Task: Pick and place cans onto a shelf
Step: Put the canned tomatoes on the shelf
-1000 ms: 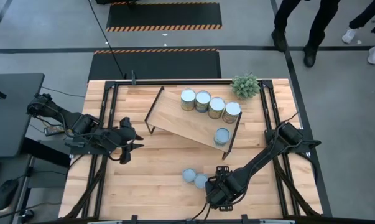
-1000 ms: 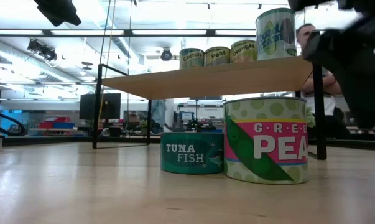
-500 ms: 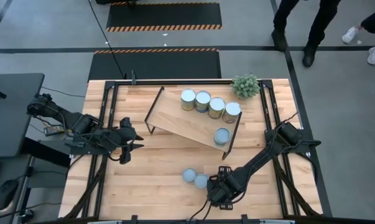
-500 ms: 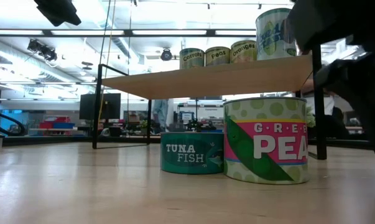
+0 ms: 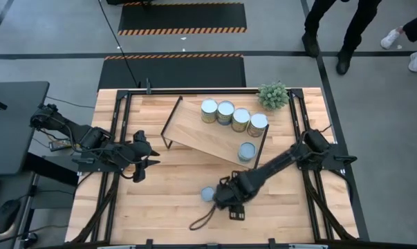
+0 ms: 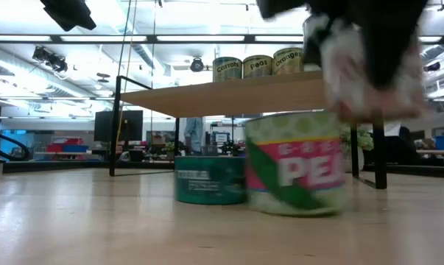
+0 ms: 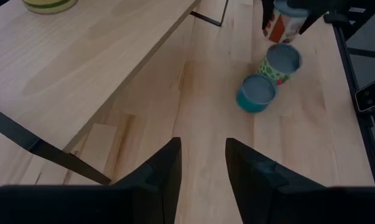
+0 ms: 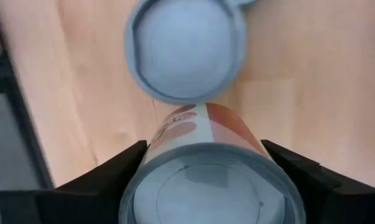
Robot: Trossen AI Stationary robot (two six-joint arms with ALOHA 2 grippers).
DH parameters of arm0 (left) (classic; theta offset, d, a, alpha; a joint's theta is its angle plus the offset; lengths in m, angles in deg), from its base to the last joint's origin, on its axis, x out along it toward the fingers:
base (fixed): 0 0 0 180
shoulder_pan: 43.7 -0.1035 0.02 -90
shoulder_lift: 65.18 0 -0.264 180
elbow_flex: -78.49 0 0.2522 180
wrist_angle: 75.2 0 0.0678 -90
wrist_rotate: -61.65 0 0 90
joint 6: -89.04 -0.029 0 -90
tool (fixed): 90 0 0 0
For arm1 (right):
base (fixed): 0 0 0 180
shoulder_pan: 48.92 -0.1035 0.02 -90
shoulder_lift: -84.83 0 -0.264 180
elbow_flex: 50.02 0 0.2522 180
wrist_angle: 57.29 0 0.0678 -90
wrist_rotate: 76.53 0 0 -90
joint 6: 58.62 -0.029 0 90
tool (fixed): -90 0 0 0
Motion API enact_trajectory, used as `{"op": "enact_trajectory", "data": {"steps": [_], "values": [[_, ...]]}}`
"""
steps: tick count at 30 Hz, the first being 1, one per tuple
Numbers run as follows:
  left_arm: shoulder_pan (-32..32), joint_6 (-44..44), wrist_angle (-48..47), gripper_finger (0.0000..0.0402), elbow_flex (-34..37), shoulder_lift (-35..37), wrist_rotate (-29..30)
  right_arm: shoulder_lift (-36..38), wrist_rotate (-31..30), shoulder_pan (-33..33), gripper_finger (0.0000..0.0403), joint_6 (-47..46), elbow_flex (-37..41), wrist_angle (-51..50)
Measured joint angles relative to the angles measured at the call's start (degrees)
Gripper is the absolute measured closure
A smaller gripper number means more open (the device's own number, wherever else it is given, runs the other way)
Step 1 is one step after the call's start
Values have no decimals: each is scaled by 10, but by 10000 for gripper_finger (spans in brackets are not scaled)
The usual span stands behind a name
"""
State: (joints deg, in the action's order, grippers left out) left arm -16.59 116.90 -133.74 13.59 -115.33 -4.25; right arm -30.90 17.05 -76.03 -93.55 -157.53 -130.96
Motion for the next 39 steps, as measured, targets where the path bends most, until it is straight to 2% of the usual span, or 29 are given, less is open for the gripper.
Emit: {"op": "enact_trajectory", "data": {"steps": [9,22,39], "values": [[0,0,1,272,0,0,0,1,-40,58,113,64,-134,-101],[0,0,3,272,0,0,0,2,-54,159,112,57,-271,-206],[0,0,2,272,0,0,0,1,-58,243,110,236,-287,-258]]}}
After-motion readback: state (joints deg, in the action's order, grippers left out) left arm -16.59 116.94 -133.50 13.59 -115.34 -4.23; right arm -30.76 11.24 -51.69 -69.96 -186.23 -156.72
